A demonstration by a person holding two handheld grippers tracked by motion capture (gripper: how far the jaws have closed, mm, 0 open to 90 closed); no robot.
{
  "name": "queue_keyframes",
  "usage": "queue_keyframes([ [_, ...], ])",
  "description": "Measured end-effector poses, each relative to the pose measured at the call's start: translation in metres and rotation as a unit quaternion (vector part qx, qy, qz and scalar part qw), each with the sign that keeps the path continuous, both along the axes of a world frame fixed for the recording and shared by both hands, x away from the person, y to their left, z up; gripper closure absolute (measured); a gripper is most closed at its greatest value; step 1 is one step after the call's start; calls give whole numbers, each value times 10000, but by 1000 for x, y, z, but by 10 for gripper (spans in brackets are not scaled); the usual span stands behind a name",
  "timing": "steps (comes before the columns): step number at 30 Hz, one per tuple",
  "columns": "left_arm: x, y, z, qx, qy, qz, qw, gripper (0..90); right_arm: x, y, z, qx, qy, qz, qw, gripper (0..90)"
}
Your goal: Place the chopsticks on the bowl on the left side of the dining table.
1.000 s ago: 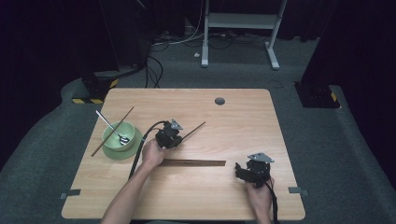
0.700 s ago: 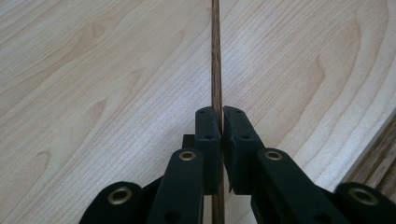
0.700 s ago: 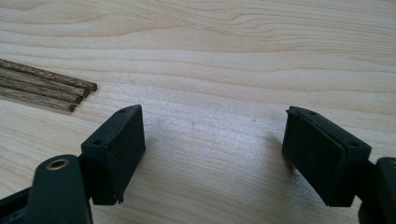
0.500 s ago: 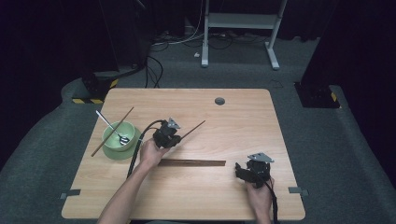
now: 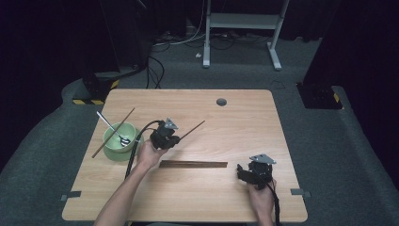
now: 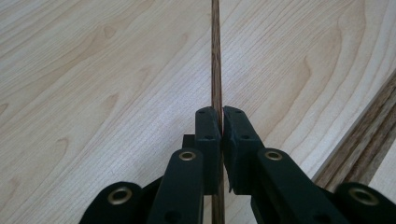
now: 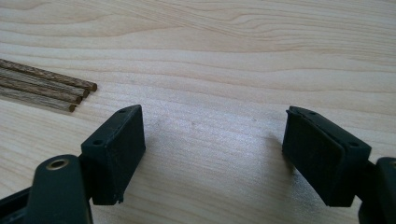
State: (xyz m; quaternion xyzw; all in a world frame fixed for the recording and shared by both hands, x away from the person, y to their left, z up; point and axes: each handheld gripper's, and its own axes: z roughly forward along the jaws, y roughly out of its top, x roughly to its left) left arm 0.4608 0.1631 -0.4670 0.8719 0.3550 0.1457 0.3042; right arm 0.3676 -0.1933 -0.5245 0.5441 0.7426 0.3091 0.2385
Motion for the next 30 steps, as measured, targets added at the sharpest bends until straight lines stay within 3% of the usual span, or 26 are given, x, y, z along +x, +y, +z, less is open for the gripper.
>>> queue_keyframes([
  [20, -13, 22, 18, -111, -37, 137, 9998, 845, 0, 0, 0, 2, -1, 3, 10000, 206],
  [30, -20, 35, 24, -357, 2, 223, 9991, 845, 0, 0, 0, 1, 0, -1, 10000, 206],
])
